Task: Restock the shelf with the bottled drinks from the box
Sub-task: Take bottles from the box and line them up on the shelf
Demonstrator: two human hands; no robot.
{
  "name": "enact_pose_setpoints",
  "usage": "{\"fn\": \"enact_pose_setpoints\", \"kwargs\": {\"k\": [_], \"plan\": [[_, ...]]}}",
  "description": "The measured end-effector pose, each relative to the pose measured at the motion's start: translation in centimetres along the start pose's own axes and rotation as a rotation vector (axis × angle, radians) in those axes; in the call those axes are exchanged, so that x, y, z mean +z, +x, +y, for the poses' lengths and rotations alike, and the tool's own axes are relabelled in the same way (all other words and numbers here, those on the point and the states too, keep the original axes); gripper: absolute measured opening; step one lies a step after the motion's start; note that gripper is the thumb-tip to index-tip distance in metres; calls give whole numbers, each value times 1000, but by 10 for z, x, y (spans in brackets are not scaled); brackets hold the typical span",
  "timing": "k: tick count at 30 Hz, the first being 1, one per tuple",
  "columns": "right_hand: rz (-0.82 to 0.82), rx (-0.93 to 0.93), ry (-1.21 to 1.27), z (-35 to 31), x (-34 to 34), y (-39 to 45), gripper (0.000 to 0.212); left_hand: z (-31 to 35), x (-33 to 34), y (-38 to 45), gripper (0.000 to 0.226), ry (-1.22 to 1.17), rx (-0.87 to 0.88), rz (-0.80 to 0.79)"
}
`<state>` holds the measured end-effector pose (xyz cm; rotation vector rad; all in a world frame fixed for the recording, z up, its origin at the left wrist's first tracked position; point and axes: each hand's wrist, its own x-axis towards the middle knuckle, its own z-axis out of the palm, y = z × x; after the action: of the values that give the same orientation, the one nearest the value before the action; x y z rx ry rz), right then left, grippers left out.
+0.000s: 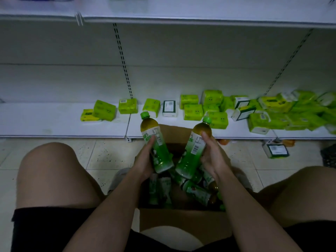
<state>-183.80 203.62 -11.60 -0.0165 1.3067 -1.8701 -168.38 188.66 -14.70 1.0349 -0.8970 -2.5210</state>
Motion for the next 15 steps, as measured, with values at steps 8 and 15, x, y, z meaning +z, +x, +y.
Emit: {"fn": "enact_pose_setpoints", "kwargs": {"k": [8,15], "plan": [[-105,30,59,-32,30,-10,51,40,32,-15,54,279,144,-69],[-202,-113,16,-95,69,-17,54,118,67,-31,61,358,299,-205]]}}
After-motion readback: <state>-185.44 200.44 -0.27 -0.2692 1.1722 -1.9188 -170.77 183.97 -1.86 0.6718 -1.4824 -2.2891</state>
